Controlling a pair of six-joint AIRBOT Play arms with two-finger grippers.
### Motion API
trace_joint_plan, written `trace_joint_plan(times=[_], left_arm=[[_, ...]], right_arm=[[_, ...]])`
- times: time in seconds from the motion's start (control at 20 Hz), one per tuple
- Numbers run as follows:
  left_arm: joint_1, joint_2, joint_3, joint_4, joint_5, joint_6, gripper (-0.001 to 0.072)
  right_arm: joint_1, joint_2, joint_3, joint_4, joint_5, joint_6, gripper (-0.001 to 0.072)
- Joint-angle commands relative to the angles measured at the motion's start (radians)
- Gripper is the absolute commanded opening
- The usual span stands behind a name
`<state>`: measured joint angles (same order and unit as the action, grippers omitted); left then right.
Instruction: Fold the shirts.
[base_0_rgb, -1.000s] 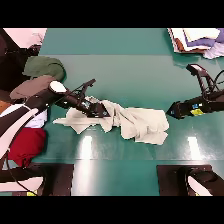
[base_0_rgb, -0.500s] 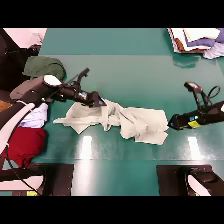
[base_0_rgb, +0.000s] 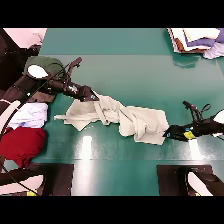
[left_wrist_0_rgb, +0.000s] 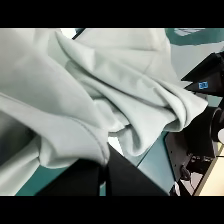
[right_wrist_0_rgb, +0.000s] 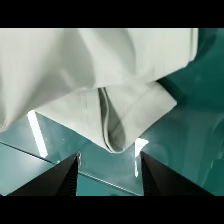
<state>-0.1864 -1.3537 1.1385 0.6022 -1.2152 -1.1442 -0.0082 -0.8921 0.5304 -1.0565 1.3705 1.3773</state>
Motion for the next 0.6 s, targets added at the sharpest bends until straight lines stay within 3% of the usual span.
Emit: trace_joint_plan(times=[0.0,0.3,0.35,0.4,0.45,0.55], left_arm=[[0.002,0.004,0.003,0.033,-0.005,0.000,0.0026],[0.002,0.004,0.003,0.035,-0.005,0.000,0.0027],[0.002,0.004,0.003,0.036,-0.008,0.000,0.0026],[0.002,0.004,0.003,0.036,-0.010,0.000,0.0027],[0.006,0.007,0.005,0.044,-0.017,0.000,0.0027],[0.042,0.031,0.021,0.053,-0.045,-0.001,0.0026]], right_arm=[[-0.005,-0.004,-0.076,0.049,-0.045,-0.057,0.0446],[0.193,-0.008,-0.114,0.080,-0.223,-0.069,0.0437],[0.219,-0.021,-0.114,0.083,-0.229,-0.069,0.0382],[0.240,-0.042,-0.114,0.090,-0.219,-0.069,0.0172],[0.259,-0.062,-0.112,0.098,-0.206,-0.069,0.0014],[0.272,-0.069,-0.065,0.117,-0.132,-0.069,0.0014]])
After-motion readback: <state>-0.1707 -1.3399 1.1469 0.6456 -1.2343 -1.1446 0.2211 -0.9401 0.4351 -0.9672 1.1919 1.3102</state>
